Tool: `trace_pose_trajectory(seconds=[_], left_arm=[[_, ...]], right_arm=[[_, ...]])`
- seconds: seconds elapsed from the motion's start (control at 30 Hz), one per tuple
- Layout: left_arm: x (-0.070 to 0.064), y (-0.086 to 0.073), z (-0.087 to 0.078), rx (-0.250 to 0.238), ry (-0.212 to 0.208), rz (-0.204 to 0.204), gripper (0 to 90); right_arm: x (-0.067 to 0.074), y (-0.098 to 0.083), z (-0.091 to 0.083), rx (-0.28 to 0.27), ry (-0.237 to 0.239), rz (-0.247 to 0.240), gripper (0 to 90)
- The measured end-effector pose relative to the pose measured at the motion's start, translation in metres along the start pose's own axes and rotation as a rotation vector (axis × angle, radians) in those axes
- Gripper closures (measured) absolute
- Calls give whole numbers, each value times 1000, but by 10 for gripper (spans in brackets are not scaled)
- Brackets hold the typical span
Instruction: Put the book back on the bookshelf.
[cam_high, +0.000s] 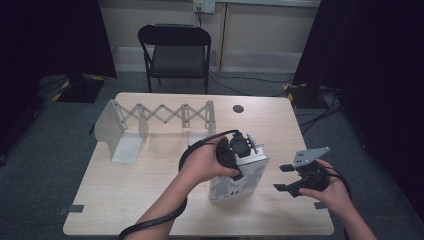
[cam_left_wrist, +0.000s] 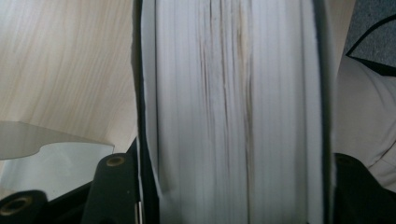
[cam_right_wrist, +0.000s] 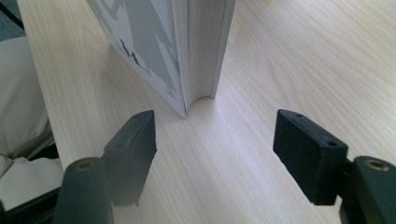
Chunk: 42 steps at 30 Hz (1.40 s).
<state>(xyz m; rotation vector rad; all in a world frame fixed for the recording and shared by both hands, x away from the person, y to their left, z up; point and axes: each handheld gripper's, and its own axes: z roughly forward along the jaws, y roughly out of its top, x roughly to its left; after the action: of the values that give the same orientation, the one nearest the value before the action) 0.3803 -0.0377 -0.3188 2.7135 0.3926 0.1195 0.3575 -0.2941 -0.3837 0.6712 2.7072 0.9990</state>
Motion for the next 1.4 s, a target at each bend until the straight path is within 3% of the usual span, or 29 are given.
trace_pose_trajectory(seconds=[0.57, 0.83, 0.97, 1.2, 1.27, 1.4], left_arm=[[-2, 4, 7, 40, 17, 33, 379], [0, 7, 5, 11, 12, 48, 380], [-2, 10, 10, 30, 16, 61, 367], [-3, 10, 9, 29, 13, 78, 415], [-3, 10, 9, 19, -6, 63, 457], [-8, 10, 8, 25, 0, 34, 495]], right_arm=[[0, -4, 2, -10, 25, 23, 219], [1, -5, 5, -3, 29, 20, 219], [1, -7, 5, -3, 27, 20, 220], [1, -10, 4, -6, 30, 25, 220], [1, -10, 4, -8, 29, 26, 220], [1, -12, 6, -14, 28, 30, 220]])
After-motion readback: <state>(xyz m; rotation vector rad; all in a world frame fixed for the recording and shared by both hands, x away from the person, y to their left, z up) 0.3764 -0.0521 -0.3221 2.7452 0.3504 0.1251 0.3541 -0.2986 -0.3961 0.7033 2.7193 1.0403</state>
